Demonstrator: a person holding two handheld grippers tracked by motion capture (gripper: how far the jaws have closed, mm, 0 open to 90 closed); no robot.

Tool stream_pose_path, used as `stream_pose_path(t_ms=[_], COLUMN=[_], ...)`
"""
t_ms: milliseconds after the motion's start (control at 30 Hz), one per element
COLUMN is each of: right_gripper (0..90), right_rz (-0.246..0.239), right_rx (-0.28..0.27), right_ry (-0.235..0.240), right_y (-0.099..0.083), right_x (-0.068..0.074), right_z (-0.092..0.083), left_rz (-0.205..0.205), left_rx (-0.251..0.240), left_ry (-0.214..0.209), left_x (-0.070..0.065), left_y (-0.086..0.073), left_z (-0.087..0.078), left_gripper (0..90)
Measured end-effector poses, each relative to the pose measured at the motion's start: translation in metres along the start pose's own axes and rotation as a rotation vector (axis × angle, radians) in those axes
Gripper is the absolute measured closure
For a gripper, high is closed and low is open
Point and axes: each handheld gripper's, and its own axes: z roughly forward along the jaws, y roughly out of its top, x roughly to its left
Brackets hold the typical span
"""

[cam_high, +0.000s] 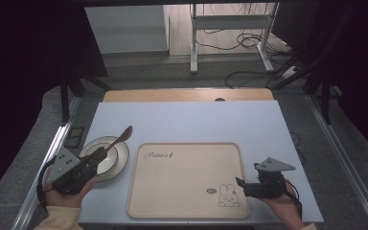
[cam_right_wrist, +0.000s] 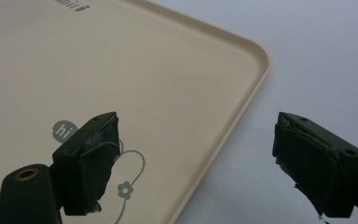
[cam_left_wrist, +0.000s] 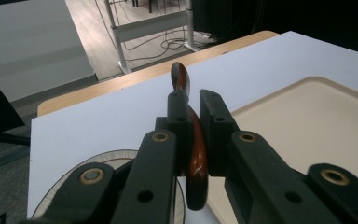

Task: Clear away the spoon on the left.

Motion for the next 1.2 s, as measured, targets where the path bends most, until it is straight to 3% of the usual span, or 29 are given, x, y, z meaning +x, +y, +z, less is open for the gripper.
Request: stream_pose_path(t_ms=[533,1200], right_gripper=[15.1,15.1], right_rz=[0.002,-0.003], right_rx=[-0.005,-0.01], right_ry=[-0.003,-0.006], right_y=[0.0,0.0], right_x=[0.0,0.001], right_z=[-0.002,-0.004], left_rz=[0.004,0.031], left_rx=[-0.013,0.036], left_ry=[-0.032,-0.095], left_x=[-0.006,-0.028], left_y=[0.015,0.004], left_z=[0.017,0.038], left_gripper=[84.2,84.3])
